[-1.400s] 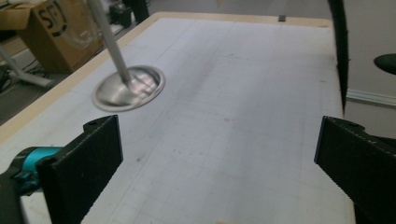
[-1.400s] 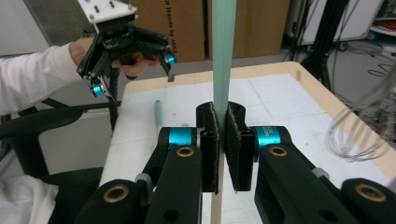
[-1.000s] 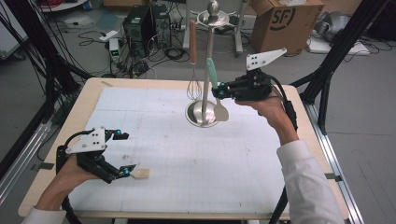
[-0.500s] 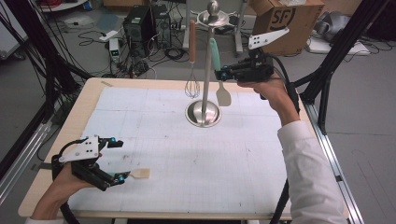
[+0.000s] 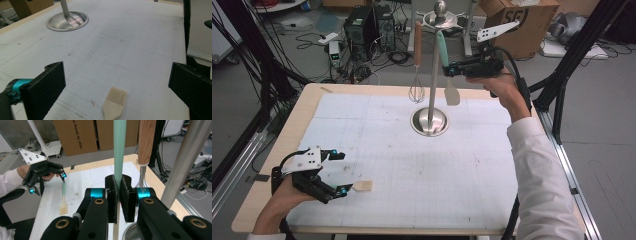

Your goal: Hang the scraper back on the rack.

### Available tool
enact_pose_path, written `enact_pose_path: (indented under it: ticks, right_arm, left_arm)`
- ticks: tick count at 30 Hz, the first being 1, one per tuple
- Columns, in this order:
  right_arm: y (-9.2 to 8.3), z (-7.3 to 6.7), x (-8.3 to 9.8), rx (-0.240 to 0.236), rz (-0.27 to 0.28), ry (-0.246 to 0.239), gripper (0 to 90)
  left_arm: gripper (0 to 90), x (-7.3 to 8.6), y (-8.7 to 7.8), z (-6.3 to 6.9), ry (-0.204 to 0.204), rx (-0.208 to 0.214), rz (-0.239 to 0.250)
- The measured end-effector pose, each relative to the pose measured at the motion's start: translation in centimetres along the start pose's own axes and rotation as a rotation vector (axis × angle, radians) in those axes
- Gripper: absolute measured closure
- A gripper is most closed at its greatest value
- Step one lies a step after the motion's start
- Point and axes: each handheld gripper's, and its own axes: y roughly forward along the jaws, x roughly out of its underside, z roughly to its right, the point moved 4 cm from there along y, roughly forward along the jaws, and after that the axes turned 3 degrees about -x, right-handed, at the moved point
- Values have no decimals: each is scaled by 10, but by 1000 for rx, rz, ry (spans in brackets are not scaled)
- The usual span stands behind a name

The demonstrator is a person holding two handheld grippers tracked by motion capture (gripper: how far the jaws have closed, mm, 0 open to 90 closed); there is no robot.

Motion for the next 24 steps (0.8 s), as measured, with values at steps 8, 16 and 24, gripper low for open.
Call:
enact_pose_path:
  ticks: [8, 16, 24]
  right_arm:
    - [4, 6, 0, 7, -9, 12, 852]
    - [5, 12, 2, 23, 1, 27, 851]
    - [7, 13, 2, 67, -7, 39, 841]
  left_arm:
    - [17, -1, -2, 1, -2, -4, 11]
    - [17, -1, -3, 0, 4, -5, 13]
    - [17, 2, -3, -1, -6, -10, 12]
